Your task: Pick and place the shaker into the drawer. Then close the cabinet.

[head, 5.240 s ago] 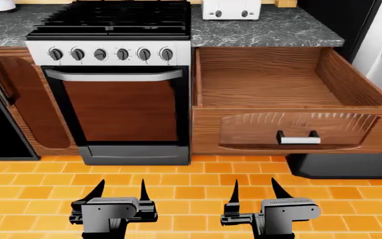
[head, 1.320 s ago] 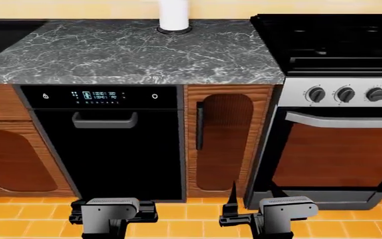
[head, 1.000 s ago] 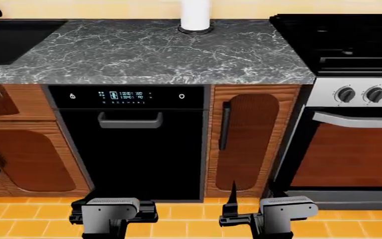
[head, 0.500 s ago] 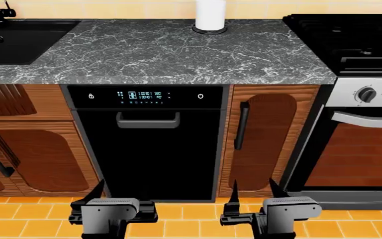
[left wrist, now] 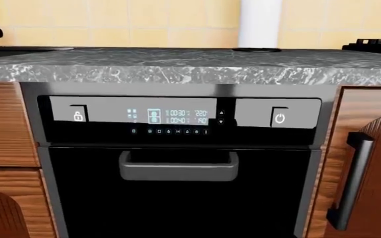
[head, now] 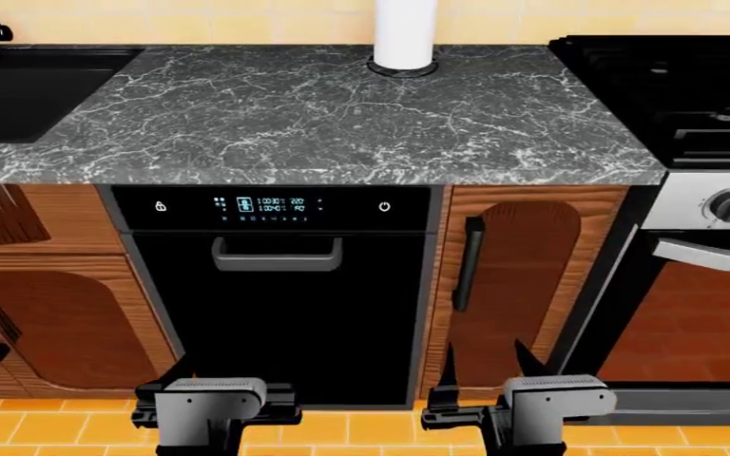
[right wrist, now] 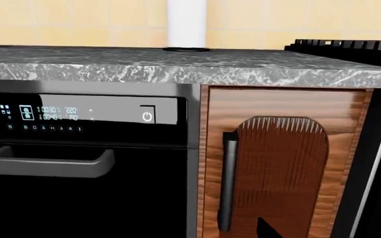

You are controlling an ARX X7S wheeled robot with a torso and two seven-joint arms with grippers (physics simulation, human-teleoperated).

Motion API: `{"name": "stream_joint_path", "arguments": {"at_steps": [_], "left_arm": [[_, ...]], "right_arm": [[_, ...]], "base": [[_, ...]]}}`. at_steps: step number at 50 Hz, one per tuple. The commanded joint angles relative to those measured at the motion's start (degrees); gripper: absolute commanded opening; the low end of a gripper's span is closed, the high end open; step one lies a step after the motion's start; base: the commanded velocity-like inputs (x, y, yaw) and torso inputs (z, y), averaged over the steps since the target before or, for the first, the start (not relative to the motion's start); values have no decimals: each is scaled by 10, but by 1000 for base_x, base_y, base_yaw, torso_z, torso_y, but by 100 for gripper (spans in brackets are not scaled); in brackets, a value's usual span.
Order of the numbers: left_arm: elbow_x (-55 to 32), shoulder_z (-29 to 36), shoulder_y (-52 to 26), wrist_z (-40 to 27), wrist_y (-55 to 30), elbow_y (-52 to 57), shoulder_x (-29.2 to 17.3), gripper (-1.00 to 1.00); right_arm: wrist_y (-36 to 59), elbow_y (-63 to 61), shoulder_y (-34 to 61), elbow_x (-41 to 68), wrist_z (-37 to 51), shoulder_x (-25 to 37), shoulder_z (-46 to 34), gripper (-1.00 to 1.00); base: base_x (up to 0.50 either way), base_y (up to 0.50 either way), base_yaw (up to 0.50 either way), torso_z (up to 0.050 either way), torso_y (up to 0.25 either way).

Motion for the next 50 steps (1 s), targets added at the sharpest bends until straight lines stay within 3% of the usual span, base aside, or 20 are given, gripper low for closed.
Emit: {"name": "stream_joint_path", "arguments": {"at_steps": [1,18,22,30,36,50], "left_arm": [[-1,3,0,0,3,0,-2,100],[-13,2,-5,3,-1,1,-5,100],[-17,-6,-3,-14,-30,70,-23,100],[-44,-36,-42,-72,-188,306,-92,100],[-76,-62,-67,-95,-259,374,-118,100],[-120,-114,-106,-143,-352,497,-163,100]], "right_arm": [[-4,2,0,2,1,1,-1,100],[-3,1,5,15,3,0,3,100],[25,-49,4,54,3,13,18,100],[214,-270,51,137,77,71,48,100],[294,-356,87,190,124,96,80,100],[348,-479,112,237,181,131,121,100]], "base": [[0,0,0,0,0],[0,0,0,18,0],[0,0,0,0,0],[0,0,0,0,0],[0,0,0,0,0],[0,0,0,0,0]]}}
